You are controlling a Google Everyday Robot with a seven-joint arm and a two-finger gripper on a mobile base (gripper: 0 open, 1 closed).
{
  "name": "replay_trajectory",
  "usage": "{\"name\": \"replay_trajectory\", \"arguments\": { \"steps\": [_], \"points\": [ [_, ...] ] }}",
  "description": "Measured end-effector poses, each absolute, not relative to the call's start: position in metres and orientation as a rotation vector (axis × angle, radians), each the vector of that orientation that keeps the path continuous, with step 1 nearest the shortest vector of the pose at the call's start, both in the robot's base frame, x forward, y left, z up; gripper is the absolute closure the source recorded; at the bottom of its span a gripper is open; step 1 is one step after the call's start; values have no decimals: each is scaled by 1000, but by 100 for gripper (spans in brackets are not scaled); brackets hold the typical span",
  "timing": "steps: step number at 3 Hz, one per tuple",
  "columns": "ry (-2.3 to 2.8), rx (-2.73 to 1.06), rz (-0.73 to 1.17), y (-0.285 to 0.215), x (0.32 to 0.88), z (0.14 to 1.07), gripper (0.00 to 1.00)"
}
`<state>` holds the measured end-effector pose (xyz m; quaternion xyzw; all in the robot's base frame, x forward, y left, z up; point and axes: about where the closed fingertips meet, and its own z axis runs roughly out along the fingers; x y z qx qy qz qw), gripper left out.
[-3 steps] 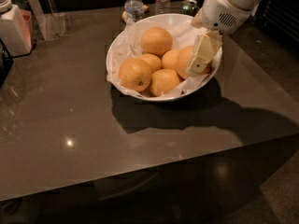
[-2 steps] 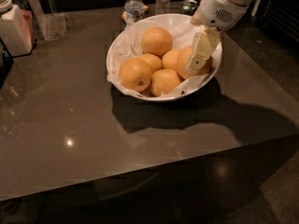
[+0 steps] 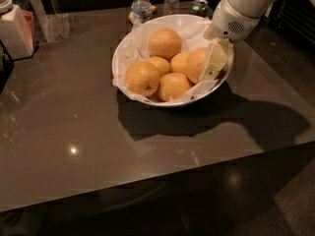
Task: Pick orange from white bowl
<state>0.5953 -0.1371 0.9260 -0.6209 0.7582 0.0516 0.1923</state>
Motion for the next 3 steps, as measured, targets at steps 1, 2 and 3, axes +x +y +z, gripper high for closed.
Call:
{"name": "replay_trajectory", "arguments": {
  "steps": [1, 2, 3],
  "points": [
    [2151, -1714, 193, -144, 591, 911, 21],
    [2158, -1688, 240, -146, 580, 899, 40],
    [2158, -1688, 240, -146, 580, 900, 63]
  ]
}}
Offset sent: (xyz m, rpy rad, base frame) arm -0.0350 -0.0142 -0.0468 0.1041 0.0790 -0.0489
